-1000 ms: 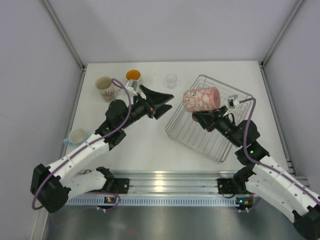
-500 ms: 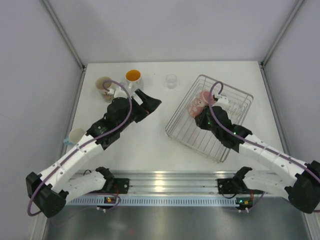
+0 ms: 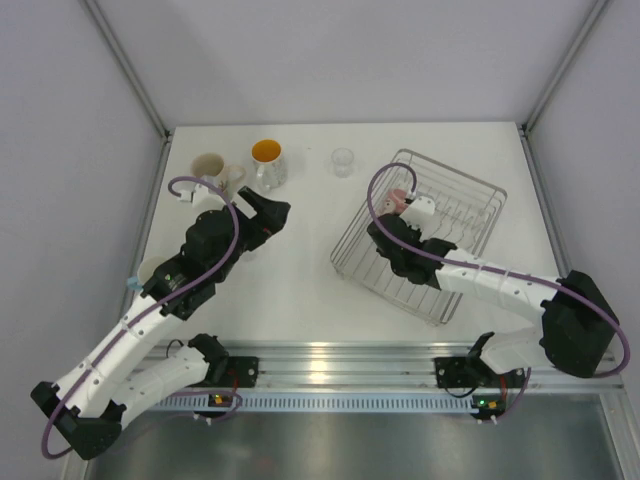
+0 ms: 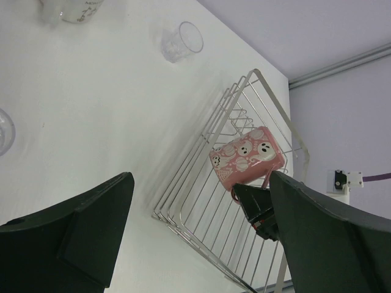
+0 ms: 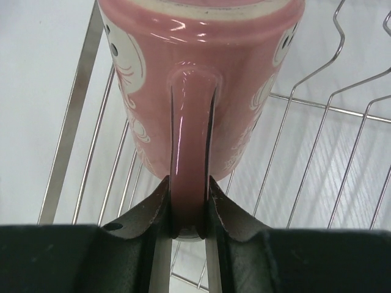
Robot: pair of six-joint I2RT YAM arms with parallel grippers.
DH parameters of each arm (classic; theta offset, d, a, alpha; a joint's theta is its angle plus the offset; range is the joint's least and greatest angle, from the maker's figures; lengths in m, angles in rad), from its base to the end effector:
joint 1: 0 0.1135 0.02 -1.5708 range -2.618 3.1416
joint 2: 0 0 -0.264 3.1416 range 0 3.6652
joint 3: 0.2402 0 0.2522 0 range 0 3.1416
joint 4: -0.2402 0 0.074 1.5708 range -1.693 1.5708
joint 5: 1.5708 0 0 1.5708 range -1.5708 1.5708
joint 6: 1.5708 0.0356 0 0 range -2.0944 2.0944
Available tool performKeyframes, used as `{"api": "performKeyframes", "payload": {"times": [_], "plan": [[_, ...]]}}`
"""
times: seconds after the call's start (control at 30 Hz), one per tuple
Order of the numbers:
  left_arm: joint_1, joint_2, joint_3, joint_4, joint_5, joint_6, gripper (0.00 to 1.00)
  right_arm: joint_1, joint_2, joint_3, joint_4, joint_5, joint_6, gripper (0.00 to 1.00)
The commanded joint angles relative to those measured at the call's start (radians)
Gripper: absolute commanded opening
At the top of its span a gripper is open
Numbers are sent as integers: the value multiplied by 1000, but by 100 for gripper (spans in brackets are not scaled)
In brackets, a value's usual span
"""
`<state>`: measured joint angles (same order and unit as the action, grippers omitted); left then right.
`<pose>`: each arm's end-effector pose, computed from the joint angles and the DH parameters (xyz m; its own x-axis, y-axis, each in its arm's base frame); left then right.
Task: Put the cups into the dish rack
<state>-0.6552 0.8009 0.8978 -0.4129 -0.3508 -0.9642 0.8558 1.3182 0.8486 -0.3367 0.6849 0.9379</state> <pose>0.1473 -0.0978 0.3531 -0.3978 -0.6673 -0.6296 -0.0239 0.6935 -0.7200 0.1940 0.1890 0.2385 -0.5199 0.3537 -0.7775 0.2054 0.9353 0.2881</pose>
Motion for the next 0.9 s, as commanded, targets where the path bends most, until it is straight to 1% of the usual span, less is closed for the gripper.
{"api": "performKeyframes", "payload": {"times": [0.0, 0.2, 0.4, 0.47, 0.5, 0.57, 0.6, 0.67, 0.7, 0.87], "plan": [[5, -38, 36, -52, -73, 15, 98, 43, 18, 84, 90, 185, 41, 0], [5, -66, 39, -60, -74, 16, 98, 100, 111, 83, 91, 237, 68, 0], [5, -65, 38, -58, -60, 9, 98, 130, 177, 89, 93, 217, 110, 1], [5, -66, 36, -56, -59, 10, 98, 137, 191, 93, 87, 212, 114, 5], [6, -65, 36, -58, -57, 12, 98, 138, 196, 93, 82, 209, 117, 11], [5, -62, 33, -56, -54, 13, 98, 143, 200, 95, 71, 209, 134, 16], [5, -62, 32, -56, -51, 10, 98, 143, 202, 92, 70, 208, 139, 20], [5, -60, 27, -55, -50, 5, 98, 144, 200, 86, 73, 203, 147, 24], [5, -58, 27, -53, -50, -1, 98, 144, 203, 86, 73, 197, 147, 27], [5, -48, 35, -55, -45, -5, 98, 146, 220, 104, 42, 191, 148, 33]]}}
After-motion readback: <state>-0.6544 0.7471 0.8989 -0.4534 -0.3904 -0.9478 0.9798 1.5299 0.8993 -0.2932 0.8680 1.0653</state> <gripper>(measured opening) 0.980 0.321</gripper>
